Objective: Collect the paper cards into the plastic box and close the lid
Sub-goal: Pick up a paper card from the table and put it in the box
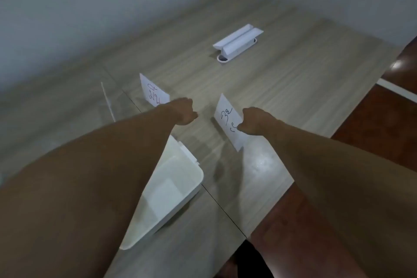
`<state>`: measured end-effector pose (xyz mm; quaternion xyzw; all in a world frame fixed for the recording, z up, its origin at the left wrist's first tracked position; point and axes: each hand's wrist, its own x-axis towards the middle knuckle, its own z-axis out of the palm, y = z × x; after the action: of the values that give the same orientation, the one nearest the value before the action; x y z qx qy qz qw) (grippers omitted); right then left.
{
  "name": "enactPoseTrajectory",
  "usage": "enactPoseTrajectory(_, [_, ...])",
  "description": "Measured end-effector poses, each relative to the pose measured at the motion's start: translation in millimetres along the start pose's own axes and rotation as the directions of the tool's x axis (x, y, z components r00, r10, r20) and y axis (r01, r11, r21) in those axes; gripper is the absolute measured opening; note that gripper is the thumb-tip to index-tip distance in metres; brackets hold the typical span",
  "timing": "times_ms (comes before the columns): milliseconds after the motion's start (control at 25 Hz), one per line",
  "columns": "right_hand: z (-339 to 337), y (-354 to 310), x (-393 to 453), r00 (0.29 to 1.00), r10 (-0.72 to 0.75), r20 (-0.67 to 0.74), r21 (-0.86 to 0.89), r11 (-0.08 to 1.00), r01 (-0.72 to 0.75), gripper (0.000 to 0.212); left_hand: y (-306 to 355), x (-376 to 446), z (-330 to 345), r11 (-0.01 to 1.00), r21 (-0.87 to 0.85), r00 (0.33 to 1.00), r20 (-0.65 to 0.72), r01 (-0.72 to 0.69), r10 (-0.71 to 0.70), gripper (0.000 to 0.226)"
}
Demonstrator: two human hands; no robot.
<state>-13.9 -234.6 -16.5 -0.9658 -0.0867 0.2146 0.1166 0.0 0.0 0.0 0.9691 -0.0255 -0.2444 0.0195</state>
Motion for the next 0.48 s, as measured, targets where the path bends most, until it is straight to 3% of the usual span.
enactPoseTrajectory(200, [17.7,32.9,16.6,0.976,0.043,0.216,0.115,0.991,-0.069,0.023,32.7,39.3,2.0,0.999,-0.036,0.999,0.033,-0.039,0.04,0.076])
enactPoseTrajectory(360, [9.5,57.0,39.8,0.998,0.032,0.05,0.287,0.957,-0.045,0.027,59.8,71.2,3.2,0.982,-0.125,0.988,-0.072,-0.143,0.135,0.078])
enactPoseTrajectory(480, [-14.7,68.2,56.1,0.998,0.011,-0.054,0.339,0.941,0.008,0.034,68.8,90.7,4.6,0.977,-0.103,0.972,-0.162,-0.186,0.168,0.056])
